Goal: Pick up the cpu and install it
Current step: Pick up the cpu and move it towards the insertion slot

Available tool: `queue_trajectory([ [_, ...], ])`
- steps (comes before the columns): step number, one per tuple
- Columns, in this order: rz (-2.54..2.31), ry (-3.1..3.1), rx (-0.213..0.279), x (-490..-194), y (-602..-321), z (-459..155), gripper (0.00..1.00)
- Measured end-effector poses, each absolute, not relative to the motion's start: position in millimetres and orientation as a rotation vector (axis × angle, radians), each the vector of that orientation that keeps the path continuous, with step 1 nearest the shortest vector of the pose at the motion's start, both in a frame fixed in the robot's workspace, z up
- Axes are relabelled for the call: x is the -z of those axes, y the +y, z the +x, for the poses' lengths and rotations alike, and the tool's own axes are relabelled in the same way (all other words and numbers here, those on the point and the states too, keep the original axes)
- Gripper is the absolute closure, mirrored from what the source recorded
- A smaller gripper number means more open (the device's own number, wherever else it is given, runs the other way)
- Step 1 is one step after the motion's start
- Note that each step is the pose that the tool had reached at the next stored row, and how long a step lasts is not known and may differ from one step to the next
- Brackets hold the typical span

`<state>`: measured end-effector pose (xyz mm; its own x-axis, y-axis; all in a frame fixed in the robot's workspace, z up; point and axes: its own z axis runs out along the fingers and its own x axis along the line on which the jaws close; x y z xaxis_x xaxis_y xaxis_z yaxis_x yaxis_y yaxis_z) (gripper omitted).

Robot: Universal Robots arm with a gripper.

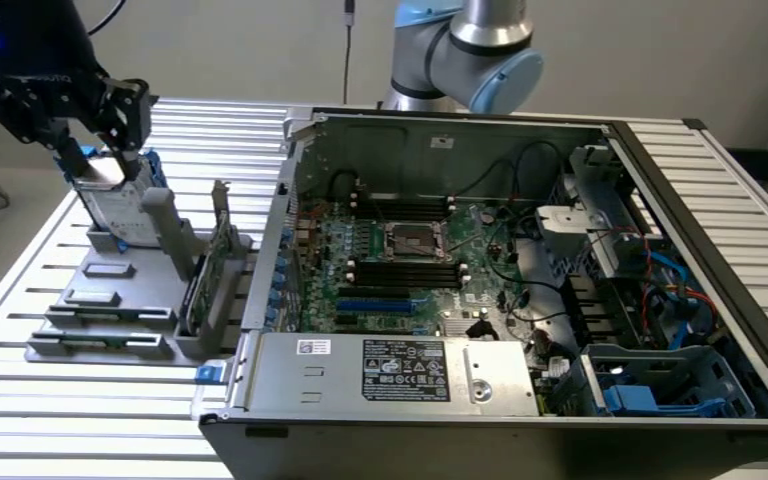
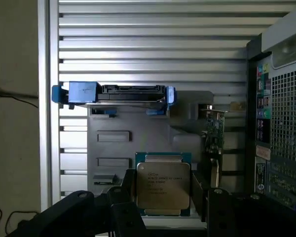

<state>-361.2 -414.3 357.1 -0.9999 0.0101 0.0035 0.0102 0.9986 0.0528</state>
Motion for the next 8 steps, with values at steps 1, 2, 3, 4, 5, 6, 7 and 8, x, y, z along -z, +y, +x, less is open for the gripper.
queue_trajectory([
  [1,-0.016,-3.137,0.083,-357,-414,-358,0.45],
  [2,-0.016,-3.137,0.083,-357,-414,-356,0.45],
  [3,-0.016,-3.137,0.083,-357,-414,-354,0.45],
  [4,-0.016,-3.137,0.083,-357,-414,-352,0.45],
  [5,-0.016,-3.137,0.083,-357,-414,-350,0.45],
  [6,-0.016,-3.137,0.083,-358,-414,-348,0.45],
  [7,-0.016,-3.137,0.083,-358,-414,-346,0.45],
  [8,-0.016,-3.137,0.083,-358,-414,-345,0.45],
])
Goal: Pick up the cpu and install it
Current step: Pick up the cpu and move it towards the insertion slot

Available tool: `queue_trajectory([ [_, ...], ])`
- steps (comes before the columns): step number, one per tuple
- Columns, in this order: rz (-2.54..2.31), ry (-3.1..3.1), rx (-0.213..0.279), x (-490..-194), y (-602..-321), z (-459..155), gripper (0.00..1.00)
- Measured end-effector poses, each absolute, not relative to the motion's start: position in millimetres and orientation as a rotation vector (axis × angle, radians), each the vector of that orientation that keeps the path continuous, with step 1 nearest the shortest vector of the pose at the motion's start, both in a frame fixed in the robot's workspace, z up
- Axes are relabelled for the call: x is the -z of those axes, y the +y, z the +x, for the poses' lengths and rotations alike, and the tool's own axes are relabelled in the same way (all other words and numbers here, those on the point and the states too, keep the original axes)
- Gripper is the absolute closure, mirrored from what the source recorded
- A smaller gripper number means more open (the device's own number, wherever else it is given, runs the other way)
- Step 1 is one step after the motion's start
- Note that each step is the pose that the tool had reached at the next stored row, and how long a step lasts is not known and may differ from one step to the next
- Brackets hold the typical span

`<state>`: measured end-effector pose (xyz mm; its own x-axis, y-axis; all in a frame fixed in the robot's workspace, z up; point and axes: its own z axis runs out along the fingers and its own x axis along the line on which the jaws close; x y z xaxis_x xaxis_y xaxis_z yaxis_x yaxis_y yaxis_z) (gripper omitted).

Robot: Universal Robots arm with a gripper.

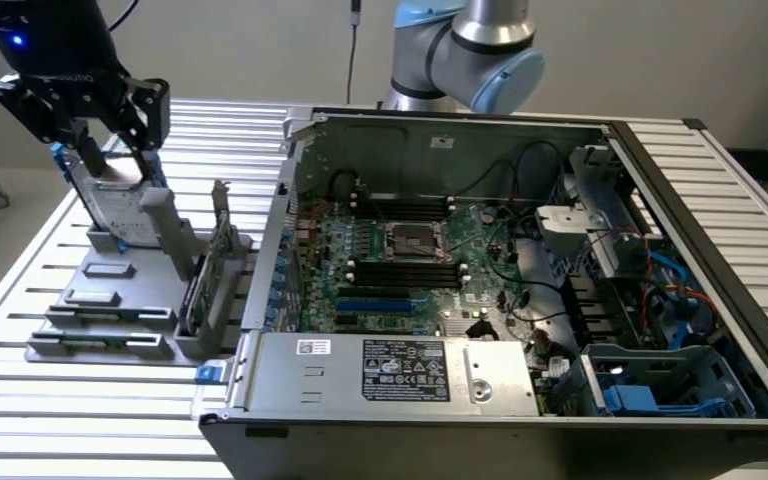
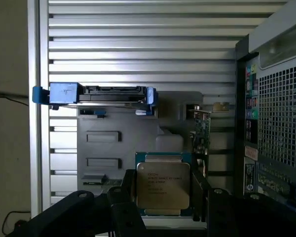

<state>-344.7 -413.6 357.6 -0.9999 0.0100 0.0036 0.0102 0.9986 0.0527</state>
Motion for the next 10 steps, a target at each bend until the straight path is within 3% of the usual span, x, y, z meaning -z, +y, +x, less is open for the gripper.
queue_trajectory([
  [10,-0.016,-3.137,0.083,-357.5,-412.8,-333.1,0.45],
])
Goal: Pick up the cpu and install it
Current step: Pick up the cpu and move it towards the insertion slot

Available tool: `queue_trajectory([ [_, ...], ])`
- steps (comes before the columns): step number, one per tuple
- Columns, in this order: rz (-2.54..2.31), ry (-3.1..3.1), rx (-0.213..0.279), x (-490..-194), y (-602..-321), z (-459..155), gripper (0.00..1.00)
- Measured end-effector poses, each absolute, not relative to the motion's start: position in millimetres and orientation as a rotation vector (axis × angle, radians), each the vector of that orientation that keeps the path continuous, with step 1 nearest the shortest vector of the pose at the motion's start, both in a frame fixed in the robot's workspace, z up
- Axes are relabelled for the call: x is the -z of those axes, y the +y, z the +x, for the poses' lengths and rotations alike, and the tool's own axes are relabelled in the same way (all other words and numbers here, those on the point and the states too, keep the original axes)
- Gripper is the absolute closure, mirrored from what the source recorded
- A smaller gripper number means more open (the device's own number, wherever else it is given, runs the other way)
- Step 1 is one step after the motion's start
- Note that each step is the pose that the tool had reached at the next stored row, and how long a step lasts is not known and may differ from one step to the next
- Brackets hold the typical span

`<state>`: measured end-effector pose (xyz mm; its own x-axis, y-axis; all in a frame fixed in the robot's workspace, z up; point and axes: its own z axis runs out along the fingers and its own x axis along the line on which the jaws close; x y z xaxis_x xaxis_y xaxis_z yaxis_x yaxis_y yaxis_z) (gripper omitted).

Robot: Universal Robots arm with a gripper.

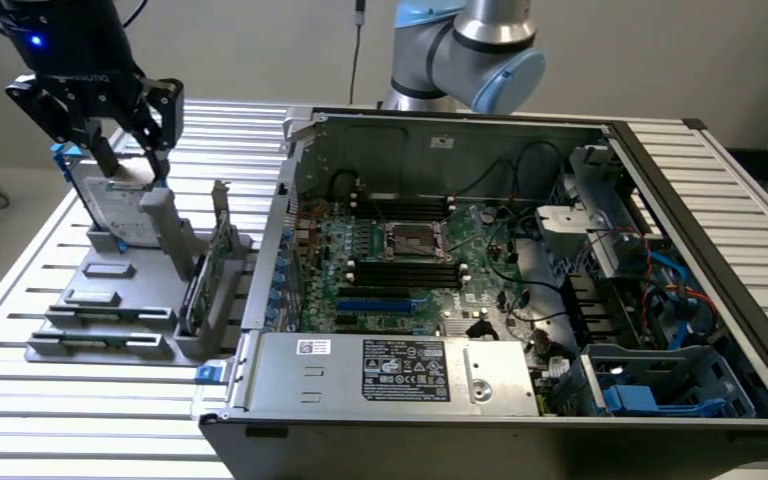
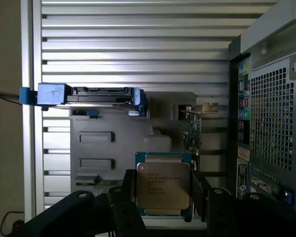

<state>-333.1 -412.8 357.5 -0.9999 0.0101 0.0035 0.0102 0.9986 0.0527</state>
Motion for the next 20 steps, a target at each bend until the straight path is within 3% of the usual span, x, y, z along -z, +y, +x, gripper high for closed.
queue_trajectory([
  [20,-0.015,-3.137,0.087,-369,-413,-270,0.45],
])
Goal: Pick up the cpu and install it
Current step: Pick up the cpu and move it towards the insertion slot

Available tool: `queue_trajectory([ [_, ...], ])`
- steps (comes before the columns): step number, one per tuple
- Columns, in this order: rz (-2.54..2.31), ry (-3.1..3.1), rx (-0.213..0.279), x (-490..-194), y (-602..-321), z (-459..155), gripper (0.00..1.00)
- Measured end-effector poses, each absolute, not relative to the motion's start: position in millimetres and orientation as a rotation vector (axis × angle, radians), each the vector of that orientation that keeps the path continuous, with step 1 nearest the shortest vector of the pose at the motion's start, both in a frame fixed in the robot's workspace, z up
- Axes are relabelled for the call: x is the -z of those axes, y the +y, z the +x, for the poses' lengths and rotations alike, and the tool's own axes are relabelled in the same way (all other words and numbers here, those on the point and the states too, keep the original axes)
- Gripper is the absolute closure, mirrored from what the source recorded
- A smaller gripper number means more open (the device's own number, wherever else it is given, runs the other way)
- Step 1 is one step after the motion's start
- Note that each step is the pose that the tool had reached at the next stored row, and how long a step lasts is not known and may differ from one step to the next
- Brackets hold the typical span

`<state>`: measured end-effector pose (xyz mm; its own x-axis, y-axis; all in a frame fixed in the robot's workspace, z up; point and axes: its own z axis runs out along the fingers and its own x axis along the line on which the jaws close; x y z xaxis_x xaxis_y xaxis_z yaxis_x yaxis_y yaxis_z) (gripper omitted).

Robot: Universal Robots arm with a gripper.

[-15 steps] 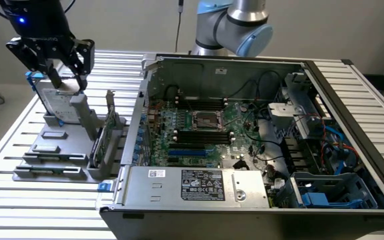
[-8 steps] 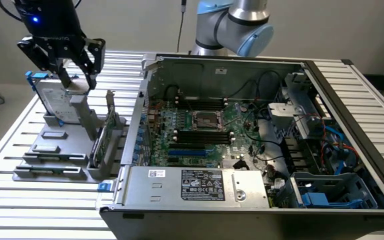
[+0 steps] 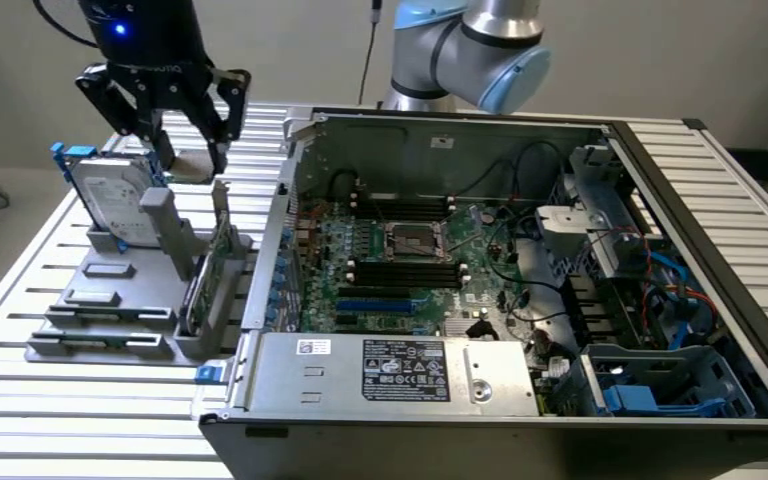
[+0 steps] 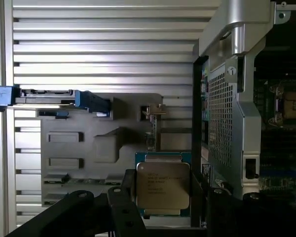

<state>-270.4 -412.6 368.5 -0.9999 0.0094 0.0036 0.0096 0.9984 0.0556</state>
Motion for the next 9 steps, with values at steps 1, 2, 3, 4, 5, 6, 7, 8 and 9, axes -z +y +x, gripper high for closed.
queue_trajectory([
  [1,-0.015,-3.137,0.088,-370,-413,-266,0.45],
  [2,-0.014,-3.137,0.089,-371,-413,-261,0.45],
  [3,-0.014,-3.137,0.089,-373,-413,-257,0.45],
  [4,-0.013,-3.137,0.090,-374,-413,-252,0.45],
  [5,-0.013,-3.137,0.091,-376,-413,-248,0.45],
  [6,-0.012,-3.137,0.091,-377,-413,-243,0.45],
  [7,-0.011,-3.137,0.093,-379,-413,-238,0.45],
  [8,-0.011,-3.137,0.094,-380,-413,-234,0.45],
  [9,-0.010,-3.136,0.095,-381,-413,-229,0.45],
])
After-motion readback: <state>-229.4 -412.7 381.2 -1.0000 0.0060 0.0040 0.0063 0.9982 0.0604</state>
